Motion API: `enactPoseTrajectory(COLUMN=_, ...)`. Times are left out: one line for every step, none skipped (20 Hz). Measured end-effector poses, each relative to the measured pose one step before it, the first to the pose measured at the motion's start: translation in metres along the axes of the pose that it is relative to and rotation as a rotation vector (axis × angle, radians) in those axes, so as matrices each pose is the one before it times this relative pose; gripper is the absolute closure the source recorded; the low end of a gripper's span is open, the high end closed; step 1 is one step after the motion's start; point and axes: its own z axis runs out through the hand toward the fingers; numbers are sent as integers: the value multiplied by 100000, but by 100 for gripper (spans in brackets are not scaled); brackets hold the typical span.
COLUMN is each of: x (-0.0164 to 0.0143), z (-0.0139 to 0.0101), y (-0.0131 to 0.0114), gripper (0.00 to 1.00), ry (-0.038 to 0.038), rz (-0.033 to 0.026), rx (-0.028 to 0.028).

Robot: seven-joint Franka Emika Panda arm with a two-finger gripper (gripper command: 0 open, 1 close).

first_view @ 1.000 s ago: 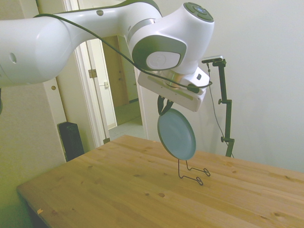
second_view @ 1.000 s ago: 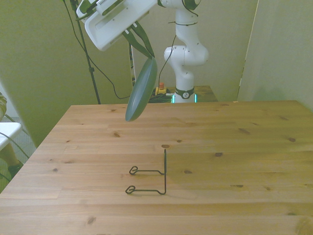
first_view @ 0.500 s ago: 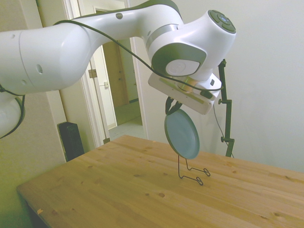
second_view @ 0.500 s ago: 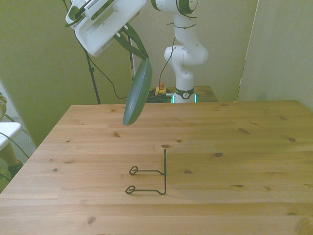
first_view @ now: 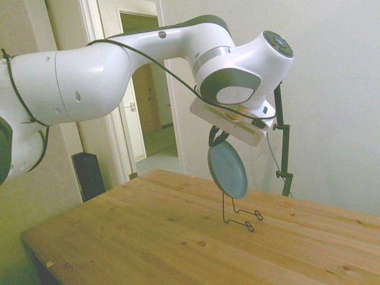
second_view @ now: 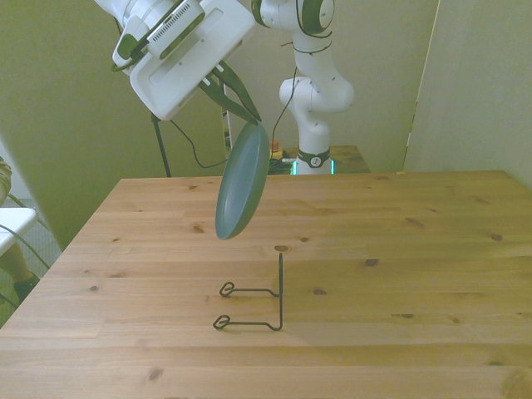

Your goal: Load the plate

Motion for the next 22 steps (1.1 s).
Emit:
enactPoseTrajectory(x=255, z=468, y=-140, gripper=100, ry=721, rz=-15, rx=-191)
enactPoseTrajectory(x=269, z=493, y=-126, gripper=100, ry=552, rz=-12, rx=-133)
enactPoseTrajectory(x=231, z=524, y=-128, gripper=100, ry=156, rz=-47, rx=-119)
enactPoseTrajectory(x=242, z=462, y=-118, gripper=100, ry=406, rz=-68, rx=-144)
enactPoseTrajectory(x=195, z=380, y=-136, gripper=100, ry=333, rz=-47, rx=11)
enactPoseTrajectory(x=111, z=260, y=-107, gripper=100, ry=136, rz=-56, rx=46)
enactPoseTrajectory(x=83, z=215, y=-110, gripper=100, ry=154, rz=-80, rx=26)
enactPoseTrajectory(x=103, z=164, y=-125, gripper=100, ry=596, rz=-111, rx=-77)
enactPoseTrajectory(x=59, z=188, y=-79, gripper=100, ry=179, rz=-55, rx=-90)
enactPoseTrajectory(x=83, z=261, y=-6, gripper=100, ry=349, rz=55, rx=-233)
enactPoseTrajectory(x=78, z=296, y=16, gripper=100, ry=144, rz=90, rx=-170)
enactPoseTrajectory(x=95, z=268, y=50, gripper=100, ry=14, rz=104, rx=-167)
enactPoseTrajectory(x=127, z=268, y=92, gripper=100, ry=287, rz=183, rx=-196)
enactPoseTrajectory(x=88, z=206, y=107, gripper=100, ry=180, rz=200, rx=-239)
enactPoseTrajectory(x=62, z=130, y=122, gripper=100, ry=281, rz=200, rx=-384)
enactPoseTrajectory(x=24, z=-143, y=118, gripper=100, ry=672, rz=72, rx=-884)
enactPoseTrajectory(x=8, z=27, y=5, gripper=100, ry=-47, rz=5, rx=21)
enactPoseTrajectory(x=62, z=107, y=43, gripper=100, ry=20, rz=101, rx=30)
enactPoseTrajectory(x=119, z=191, y=125, gripper=100, ry=-50, rz=243, rx=90)
enactPoseTrajectory(x=159, z=314, y=250, gripper=100, ry=-400, rz=403, rx=188)
enactPoseTrajectory(x=216, z=333, y=332, gripper=100, ry=-328, rz=543, rx=319)
enactPoseTrajectory(x=245, z=278, y=394, gripper=100, ry=-179, rz=577, rx=507)
